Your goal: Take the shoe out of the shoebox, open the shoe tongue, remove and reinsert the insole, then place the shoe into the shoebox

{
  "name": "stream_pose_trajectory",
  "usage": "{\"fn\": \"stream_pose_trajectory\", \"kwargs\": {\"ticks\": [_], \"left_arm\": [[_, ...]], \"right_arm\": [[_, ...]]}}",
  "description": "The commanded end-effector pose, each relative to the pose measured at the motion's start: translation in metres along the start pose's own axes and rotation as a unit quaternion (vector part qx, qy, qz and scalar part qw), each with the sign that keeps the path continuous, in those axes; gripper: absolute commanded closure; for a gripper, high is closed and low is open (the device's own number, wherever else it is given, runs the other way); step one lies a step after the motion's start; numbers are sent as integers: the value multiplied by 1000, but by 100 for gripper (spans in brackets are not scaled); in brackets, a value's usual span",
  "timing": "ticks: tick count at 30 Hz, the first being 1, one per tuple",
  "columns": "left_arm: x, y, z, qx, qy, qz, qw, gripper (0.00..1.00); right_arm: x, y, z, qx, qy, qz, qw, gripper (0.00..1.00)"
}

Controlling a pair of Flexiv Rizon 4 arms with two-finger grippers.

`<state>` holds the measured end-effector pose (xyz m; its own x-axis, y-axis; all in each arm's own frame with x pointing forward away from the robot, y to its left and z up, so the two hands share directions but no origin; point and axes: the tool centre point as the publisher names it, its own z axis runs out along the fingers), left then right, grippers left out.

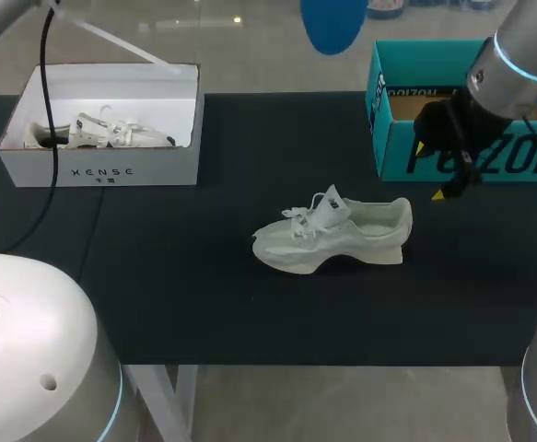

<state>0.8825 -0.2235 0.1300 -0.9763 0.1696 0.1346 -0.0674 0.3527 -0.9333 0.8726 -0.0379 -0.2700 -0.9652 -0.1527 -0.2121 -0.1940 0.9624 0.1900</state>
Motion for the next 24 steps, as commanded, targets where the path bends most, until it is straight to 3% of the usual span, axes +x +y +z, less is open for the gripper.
{"fn": "stream_pose_trajectory", "kwargs": {"ticks": [1,17,24], "left_arm": [[1,1,0,0,-1,0,1000,100],[1,1,0,0,-1,0,1000,100],[1,1,0,0,-1,0,1000,100]], "right_arm": [[-9,17,9,1,14,-5,1000,0],[17,45,43,-38,50,22,998,0],[19,64,41,-48,60,11,997,0]]}}
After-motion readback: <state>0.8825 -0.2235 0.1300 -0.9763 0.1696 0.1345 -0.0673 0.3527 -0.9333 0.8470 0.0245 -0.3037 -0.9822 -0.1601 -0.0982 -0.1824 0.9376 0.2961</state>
